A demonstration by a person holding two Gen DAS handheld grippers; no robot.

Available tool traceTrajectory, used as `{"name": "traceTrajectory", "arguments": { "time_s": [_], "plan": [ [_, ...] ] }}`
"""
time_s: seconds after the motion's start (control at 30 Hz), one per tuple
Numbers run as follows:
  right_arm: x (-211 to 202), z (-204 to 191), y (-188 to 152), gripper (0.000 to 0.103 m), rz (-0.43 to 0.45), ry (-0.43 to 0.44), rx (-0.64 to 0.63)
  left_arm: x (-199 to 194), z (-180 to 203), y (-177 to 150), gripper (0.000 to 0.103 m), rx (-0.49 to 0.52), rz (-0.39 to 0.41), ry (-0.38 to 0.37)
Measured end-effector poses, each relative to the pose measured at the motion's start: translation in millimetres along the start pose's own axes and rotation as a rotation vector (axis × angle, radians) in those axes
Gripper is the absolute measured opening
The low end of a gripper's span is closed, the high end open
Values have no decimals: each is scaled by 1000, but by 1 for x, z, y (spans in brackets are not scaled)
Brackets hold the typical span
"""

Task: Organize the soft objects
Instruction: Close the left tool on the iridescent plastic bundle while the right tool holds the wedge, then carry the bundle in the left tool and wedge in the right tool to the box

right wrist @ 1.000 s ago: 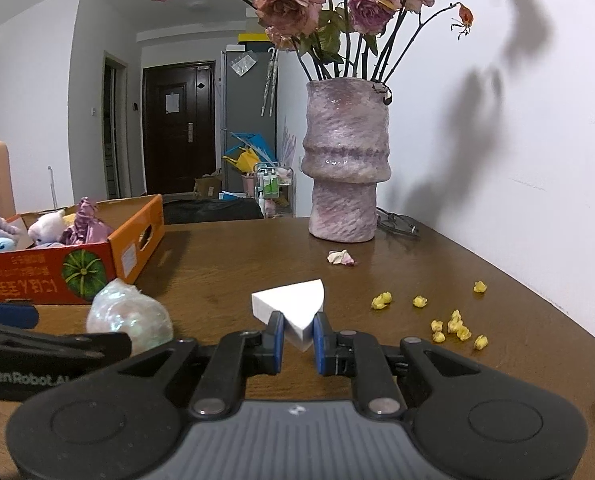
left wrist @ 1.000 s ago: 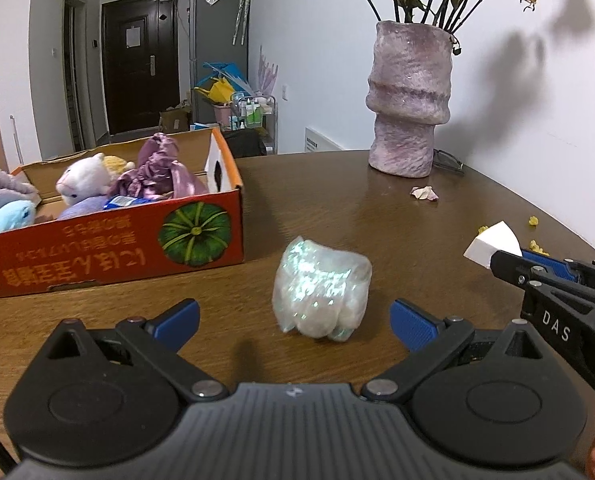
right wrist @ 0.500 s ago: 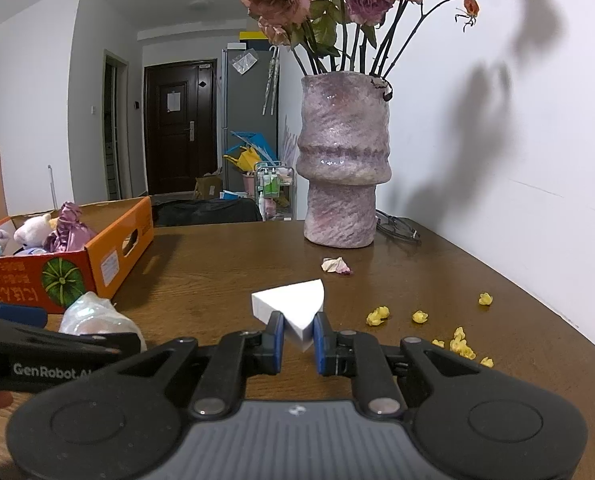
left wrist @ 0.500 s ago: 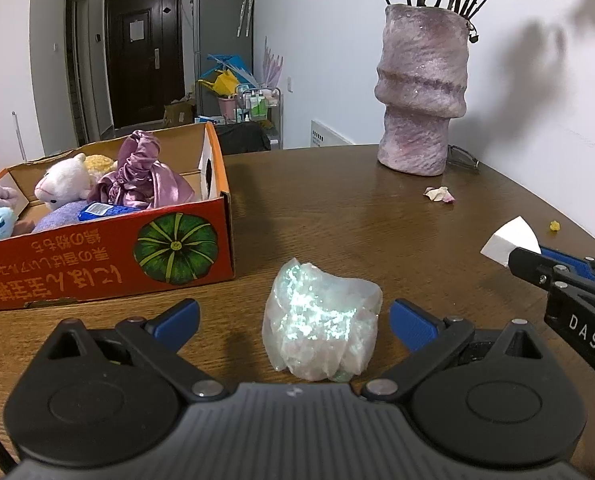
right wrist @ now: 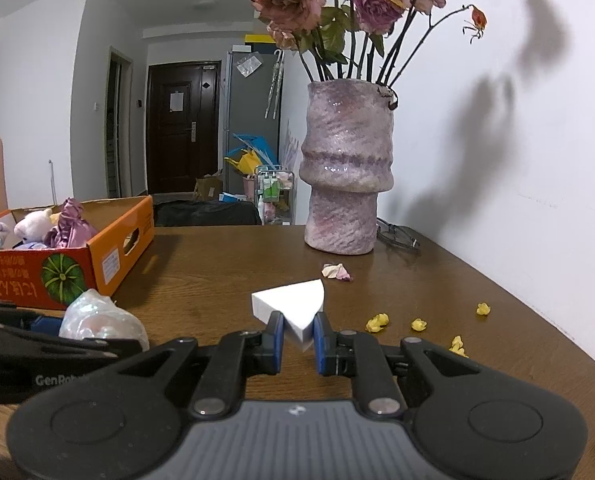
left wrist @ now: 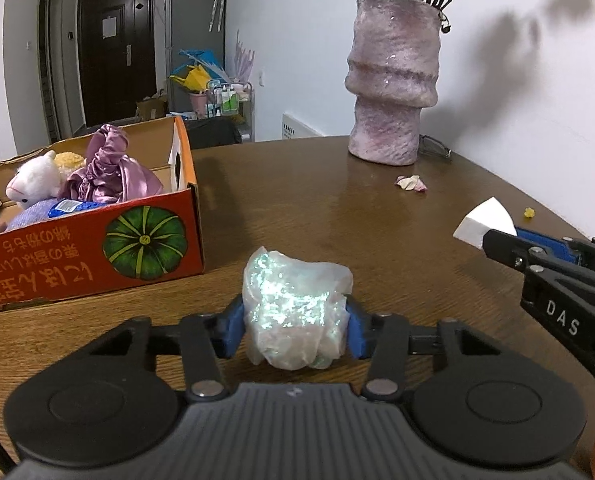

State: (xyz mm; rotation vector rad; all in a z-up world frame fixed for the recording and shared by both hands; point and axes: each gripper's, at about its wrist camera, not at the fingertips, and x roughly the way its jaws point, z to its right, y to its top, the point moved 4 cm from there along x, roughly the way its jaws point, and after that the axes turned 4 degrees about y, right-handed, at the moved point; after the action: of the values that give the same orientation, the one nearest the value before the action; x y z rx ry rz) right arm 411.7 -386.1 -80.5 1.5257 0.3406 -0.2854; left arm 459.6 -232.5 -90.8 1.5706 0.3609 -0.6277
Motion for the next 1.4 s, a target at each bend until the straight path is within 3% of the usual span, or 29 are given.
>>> {"name": "traceTrajectory", "arguments": {
  "time_s": [0.63, 1.4],
  "plan": [
    [-12, -7, 1, 15, 34, -26, 7, -33, -18, -5, 49, -36, 81, 50],
    [-32, -81, 3, 15, 74, 65, 42, -81, -92, -21, 49, -117, 134, 136]
  ]
}}
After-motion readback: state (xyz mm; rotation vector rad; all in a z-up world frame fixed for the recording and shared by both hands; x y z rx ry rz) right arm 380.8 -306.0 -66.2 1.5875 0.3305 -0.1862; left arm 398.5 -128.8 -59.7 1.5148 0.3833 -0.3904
